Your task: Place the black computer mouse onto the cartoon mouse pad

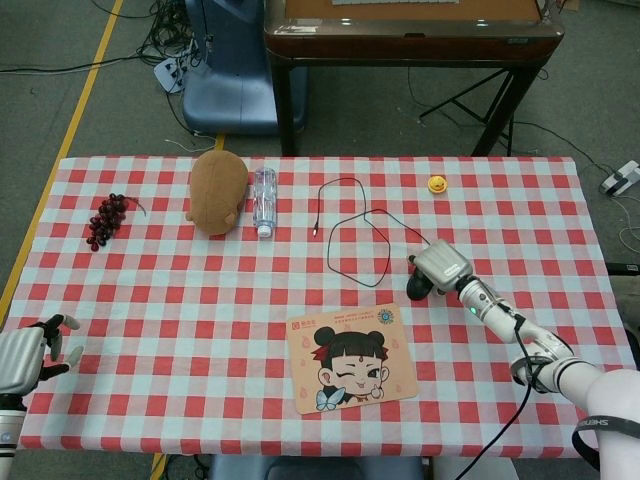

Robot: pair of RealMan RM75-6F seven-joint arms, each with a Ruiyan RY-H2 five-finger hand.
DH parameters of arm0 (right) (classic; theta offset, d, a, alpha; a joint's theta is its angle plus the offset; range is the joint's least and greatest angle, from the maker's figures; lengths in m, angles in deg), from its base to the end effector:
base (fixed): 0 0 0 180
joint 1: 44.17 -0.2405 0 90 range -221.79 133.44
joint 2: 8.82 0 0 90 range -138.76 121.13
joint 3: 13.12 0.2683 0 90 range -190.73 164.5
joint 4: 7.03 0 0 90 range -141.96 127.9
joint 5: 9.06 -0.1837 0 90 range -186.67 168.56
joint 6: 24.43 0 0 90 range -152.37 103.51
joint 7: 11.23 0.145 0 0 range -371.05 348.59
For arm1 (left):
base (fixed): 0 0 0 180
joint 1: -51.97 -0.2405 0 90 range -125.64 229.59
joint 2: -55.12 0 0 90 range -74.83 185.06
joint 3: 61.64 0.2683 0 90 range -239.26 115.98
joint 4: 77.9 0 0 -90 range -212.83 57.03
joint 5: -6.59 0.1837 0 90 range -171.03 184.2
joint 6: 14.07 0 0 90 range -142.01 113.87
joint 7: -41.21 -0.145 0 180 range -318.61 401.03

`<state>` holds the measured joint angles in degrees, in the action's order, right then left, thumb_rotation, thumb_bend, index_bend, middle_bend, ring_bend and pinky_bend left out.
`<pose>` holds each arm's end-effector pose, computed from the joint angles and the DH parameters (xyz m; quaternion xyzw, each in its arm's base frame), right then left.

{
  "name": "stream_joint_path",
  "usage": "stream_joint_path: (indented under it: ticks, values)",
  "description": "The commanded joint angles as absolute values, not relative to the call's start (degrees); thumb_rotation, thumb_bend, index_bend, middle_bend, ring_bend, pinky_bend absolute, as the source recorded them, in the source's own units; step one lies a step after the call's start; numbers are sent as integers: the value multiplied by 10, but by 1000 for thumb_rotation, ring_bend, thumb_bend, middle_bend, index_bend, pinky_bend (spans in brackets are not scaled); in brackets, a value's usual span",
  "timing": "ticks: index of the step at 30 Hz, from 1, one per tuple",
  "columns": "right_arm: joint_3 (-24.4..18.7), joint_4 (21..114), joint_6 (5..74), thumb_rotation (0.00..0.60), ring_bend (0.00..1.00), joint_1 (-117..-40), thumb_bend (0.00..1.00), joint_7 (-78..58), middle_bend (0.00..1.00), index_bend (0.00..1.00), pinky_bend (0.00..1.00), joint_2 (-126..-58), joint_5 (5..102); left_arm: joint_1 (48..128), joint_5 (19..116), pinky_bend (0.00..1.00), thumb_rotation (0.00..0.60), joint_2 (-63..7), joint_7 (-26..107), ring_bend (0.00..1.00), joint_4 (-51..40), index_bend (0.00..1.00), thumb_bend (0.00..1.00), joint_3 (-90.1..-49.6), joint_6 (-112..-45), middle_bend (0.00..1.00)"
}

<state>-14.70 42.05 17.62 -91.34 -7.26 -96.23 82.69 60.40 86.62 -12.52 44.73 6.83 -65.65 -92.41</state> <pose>-0.2505 -0.4040 0.0367 0.8613 -0.2089 0.1849 0.4247 -0.3382 0.2060 0.1748 -0.5855 -0.4195 -0.3618 0.5918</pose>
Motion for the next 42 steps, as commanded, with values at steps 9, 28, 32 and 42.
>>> stream_joint_path:
  ticks: [9, 28, 32, 42]
  values:
    - [-151, 405, 165, 600, 1000, -918, 135, -77, 1000, 510, 1000, -974, 818, 603, 863, 622, 600, -122, 450, 564, 69, 544, 302, -658, -925, 780]
    - [-153, 539, 234, 600, 1000, -928, 141, -73, 1000, 553, 1000, -892, 851, 602, 853, 622, 600, -122, 447, 564, 65, 545, 303, -662, -924, 780]
    - [-153, 589, 238, 600, 1000, -935, 141, -98, 1000, 553, 1000, -864, 861, 602, 850, 622, 600, -123, 446, 564, 63, 545, 302, -663, -922, 779]
    - [-165, 676, 231, 600, 1000, -954, 141, -193, 1000, 553, 1000, -839, 900, 601, 831, 624, 600, -124, 444, 564, 55, 545, 302, -671, -919, 780]
